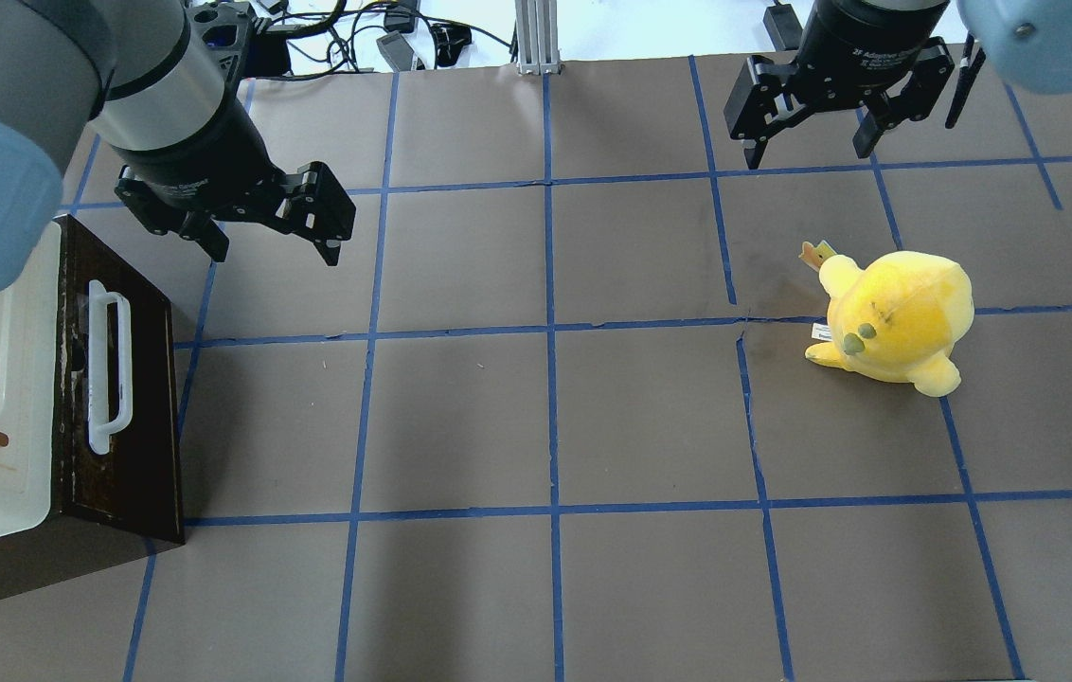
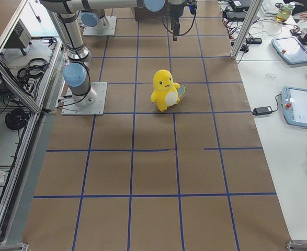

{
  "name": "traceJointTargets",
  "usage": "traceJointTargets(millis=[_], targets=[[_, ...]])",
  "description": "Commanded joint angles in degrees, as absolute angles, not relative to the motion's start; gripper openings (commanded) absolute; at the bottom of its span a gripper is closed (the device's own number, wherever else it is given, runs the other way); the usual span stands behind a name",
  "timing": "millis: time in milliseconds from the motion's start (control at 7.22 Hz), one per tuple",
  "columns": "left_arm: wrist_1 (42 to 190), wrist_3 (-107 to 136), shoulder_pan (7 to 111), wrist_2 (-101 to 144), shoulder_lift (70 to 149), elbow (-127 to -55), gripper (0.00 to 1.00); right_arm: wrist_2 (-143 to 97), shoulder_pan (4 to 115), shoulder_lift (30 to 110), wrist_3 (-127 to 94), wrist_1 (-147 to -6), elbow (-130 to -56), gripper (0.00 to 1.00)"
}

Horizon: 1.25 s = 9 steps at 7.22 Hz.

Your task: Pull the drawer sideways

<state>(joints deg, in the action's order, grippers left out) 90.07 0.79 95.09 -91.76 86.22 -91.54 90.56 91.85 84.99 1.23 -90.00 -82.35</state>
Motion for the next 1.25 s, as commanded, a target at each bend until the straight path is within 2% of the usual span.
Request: traceJointTargets(millis=[0,1108], targets=[[90.09,0.79,95.10,-91.76,86.31,-91.58,1.00,90.53,91.85,84.99,1.32,-90.00,-82.35,1.00],[89.13,0.62,94.31,-90.88,87.53,-91.58,1.00,90.53,91.85,84.99,1.23,-90.00,-82.35,1.00]])
